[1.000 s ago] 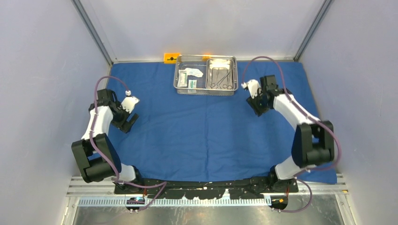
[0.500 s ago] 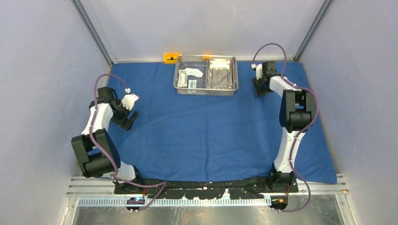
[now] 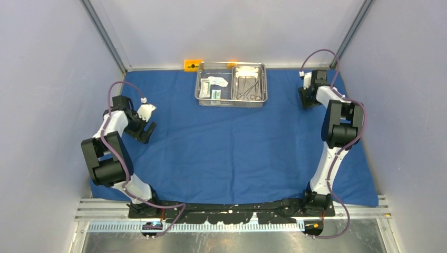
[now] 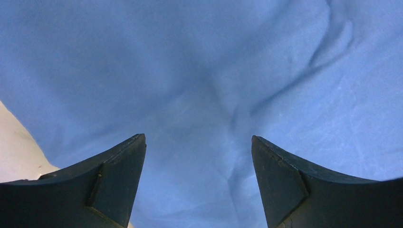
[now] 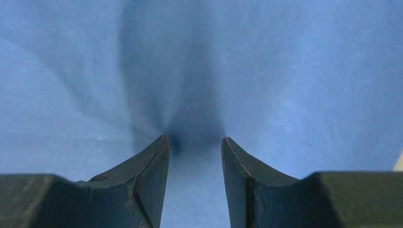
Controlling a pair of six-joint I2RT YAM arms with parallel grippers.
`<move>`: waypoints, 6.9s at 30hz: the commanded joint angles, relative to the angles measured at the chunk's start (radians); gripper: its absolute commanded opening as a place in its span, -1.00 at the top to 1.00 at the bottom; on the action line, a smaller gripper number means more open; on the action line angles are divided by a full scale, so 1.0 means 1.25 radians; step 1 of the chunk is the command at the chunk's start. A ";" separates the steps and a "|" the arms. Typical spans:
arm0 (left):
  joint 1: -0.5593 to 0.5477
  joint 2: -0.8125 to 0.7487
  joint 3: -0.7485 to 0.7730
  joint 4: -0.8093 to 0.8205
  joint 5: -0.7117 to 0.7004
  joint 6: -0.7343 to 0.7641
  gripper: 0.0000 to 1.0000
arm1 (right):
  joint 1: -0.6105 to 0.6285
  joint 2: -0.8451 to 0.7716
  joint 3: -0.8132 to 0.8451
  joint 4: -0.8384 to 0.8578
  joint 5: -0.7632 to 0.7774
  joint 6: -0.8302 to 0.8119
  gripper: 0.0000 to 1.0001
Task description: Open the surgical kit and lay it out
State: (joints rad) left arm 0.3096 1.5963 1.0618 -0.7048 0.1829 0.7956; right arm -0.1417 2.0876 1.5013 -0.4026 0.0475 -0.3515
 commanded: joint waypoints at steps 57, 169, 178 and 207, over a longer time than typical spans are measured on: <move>-0.301 0.103 0.388 0.154 0.107 -0.395 -0.99 | 0.228 -0.348 -0.055 -0.017 -0.187 0.147 -0.35; -0.346 0.660 0.994 -0.036 -0.073 -0.668 1.00 | 0.245 -0.258 -0.069 -0.093 -0.213 0.155 -0.10; -0.200 0.535 0.825 0.005 -0.090 -0.630 1.00 | 0.244 -0.256 -0.065 -0.101 -0.217 0.152 -0.10; -0.138 0.636 0.946 -0.067 -0.062 -0.625 0.51 | 0.244 -0.263 -0.062 -0.133 -0.197 0.131 -0.10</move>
State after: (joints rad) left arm 0.1490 2.4615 2.2826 -0.8101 0.1013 0.0578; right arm 0.1635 1.7943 1.4151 -0.5674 -0.2058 -0.1749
